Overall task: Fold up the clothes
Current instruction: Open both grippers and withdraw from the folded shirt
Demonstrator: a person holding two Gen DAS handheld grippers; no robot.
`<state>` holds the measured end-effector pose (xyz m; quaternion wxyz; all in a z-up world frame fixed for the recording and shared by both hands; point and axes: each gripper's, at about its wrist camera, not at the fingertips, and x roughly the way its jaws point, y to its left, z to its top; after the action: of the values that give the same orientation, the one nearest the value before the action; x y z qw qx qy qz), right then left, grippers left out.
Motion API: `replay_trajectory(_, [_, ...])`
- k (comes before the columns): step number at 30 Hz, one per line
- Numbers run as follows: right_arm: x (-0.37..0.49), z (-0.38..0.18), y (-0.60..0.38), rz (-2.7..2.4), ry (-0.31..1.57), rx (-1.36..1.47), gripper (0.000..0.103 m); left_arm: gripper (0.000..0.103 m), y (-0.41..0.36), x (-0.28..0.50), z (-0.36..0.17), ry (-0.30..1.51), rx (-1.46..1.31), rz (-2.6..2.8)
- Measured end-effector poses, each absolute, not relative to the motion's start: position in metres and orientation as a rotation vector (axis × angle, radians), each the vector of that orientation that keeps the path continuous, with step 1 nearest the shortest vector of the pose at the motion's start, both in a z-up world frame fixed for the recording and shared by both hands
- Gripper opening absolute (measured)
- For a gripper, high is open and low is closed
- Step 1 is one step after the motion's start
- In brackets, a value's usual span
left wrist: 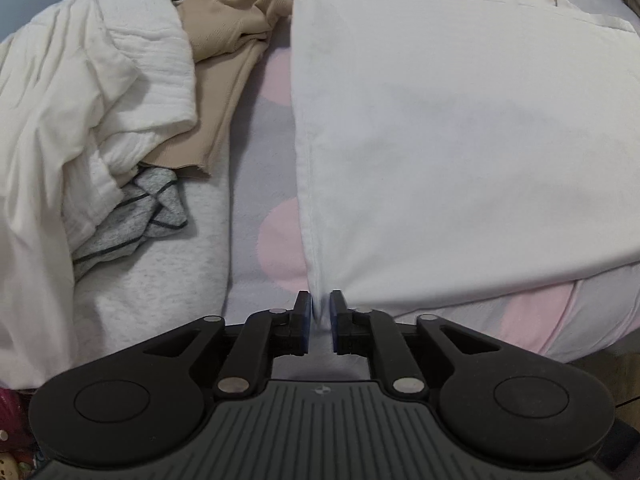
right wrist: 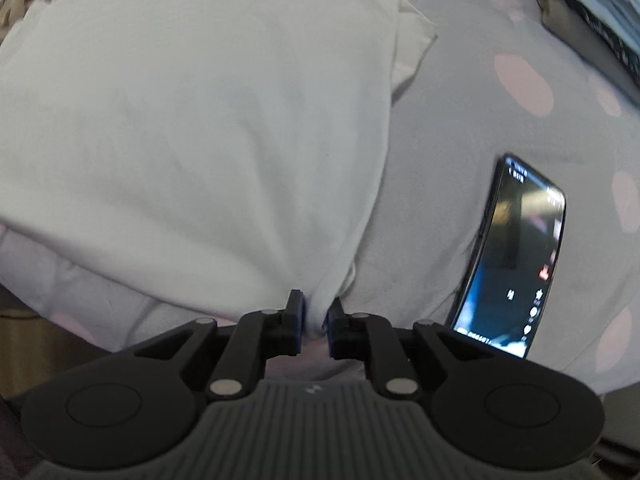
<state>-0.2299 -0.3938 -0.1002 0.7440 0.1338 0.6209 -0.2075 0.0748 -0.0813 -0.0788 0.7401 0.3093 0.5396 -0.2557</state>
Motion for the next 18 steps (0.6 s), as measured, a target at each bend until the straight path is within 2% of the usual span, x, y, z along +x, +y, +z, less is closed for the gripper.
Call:
replay_trajectory(3, [-0.231,-0.095,-0.389,-0.476,1.373,0.227,0.038,0.025,-0.073,0.076,-0.066,1.173,0.624,-0.554])
replay_trajectory(5, [-0.236,-0.086,-0.393,-0.479,1.351,0.254,0.042,0.029,-0.069,0.077,-0.053,1.148,0.572,-0.563])
replay_trajectory(9, [-0.245,-0.056,-0.411,-0.49,1.263,0.344,0.047,0.03,-0.075,0.076,-0.024,1.079,0.48,-0.633])
replay_trajectory(14, [-0.237,-0.023,-0.44,-0.52,1.141,0.419,0.047,0.03,-0.102,0.071,0.001,0.946,0.473,-0.698])
replay_trajectory(18, [-0.228,-0.007,-0.456,-0.558,1.071,0.398,0.055,0.03,-0.123,0.075,0.007,0.88,0.477,-0.733])
